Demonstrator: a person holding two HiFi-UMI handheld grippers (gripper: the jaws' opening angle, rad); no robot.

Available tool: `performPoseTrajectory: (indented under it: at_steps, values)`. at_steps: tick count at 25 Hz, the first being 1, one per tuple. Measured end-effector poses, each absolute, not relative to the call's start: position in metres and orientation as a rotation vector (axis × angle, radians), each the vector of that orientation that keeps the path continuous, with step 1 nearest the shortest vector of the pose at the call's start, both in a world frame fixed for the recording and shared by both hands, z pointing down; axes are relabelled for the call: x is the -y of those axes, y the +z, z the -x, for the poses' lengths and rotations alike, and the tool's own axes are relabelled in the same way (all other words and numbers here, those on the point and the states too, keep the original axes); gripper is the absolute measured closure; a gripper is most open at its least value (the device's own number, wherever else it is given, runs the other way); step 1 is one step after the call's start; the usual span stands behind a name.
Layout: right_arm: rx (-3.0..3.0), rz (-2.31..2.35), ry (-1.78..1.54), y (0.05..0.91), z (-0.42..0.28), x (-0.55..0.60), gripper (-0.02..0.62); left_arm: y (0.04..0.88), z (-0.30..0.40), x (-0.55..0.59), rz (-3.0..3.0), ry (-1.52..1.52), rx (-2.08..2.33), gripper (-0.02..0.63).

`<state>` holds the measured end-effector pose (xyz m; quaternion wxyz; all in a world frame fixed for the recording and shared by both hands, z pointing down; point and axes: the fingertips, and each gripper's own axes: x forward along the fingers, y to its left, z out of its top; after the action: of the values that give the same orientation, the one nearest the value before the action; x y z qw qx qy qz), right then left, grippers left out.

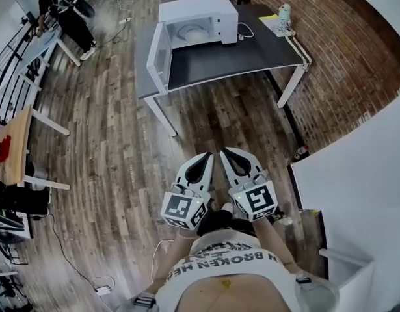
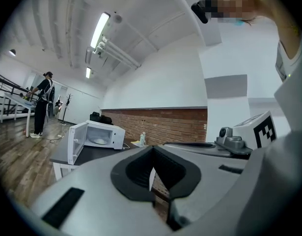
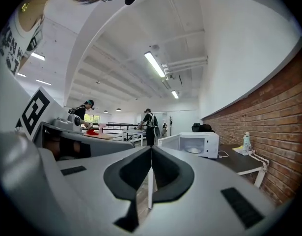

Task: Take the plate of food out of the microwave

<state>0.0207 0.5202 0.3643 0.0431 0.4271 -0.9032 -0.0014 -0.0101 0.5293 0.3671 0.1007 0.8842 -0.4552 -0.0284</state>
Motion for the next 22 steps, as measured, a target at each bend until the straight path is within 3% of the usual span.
performPoseTrajectory:
  at_steps: [22]
  values:
    - [2.694,-1.469,0.028,0.372,-0.002,-0.326,0.588,0.372,0.025,-0.331,-2.712,-0.030,1.173,0.600]
